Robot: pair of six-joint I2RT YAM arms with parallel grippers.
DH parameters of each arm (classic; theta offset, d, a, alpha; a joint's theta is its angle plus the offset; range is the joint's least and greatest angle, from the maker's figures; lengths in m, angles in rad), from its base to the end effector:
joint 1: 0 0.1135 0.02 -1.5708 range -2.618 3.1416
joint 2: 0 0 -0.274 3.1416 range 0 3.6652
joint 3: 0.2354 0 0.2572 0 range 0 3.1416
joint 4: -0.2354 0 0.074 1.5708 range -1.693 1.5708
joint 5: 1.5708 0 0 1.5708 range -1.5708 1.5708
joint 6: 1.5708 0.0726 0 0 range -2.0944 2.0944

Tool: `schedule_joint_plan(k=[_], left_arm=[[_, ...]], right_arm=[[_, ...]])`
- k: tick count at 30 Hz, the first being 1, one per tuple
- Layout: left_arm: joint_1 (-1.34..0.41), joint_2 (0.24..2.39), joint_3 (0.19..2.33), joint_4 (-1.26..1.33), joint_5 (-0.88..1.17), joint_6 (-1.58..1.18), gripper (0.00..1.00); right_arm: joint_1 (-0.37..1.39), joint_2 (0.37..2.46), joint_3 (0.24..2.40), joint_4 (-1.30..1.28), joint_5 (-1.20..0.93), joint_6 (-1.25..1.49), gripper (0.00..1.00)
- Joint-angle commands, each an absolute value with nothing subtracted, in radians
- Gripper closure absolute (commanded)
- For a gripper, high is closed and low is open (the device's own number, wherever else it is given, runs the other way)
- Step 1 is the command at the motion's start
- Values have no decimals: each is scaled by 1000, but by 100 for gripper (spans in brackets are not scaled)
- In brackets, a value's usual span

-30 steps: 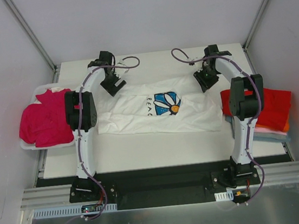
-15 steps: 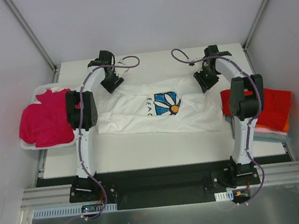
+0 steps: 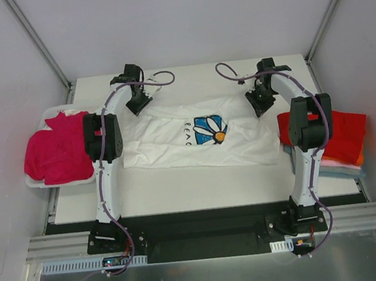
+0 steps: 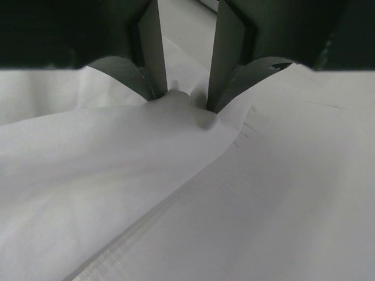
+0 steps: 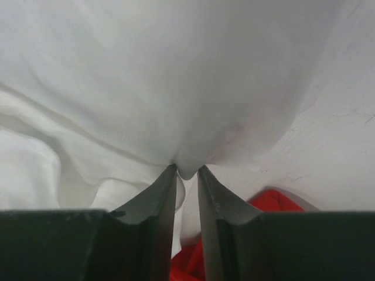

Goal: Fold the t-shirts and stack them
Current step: Grap the side of the flattened tshirt furthest away from the robot with both arms, then fold the other side of the tshirt into a rectangle

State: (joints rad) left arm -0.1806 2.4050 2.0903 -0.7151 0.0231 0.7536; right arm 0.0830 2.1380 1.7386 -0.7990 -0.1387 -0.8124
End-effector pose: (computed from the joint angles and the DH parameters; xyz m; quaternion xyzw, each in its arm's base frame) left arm 0.5455 -0.1013 0.1515 0.4367 0.8590 0.0648 0.2595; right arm 0.4716 0.0493 0.1667 -0.4359 0.8782 -0.0023 0.1968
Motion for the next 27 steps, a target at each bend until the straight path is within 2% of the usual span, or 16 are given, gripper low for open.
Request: schedule_joint_plan(k=[1, 3, 4, 5, 8, 27], left_arm=[[-167, 2414, 2123, -730, 38, 772, 73], [-166, 2413, 2121, -730, 38, 773, 78], [-166, 2413, 2120, -730, 40, 773, 84], [-164, 2411, 2120, -733, 41, 773, 93], [-164, 2402, 2118, -732, 46, 764, 100], [-192, 2188, 2094, -730, 25, 741, 100]], right_arm=[[86, 2085, 1743, -822, -155, -822, 83], [84, 2085, 1746, -821, -150, -822, 91], [84, 2083, 1746, -822, -149, -824, 97], [84, 2083, 1746, -821, -149, -824, 99], [86, 2080, 1747, -819, -150, -824, 99], [103, 1976, 1793, -854, -117, -810, 99]])
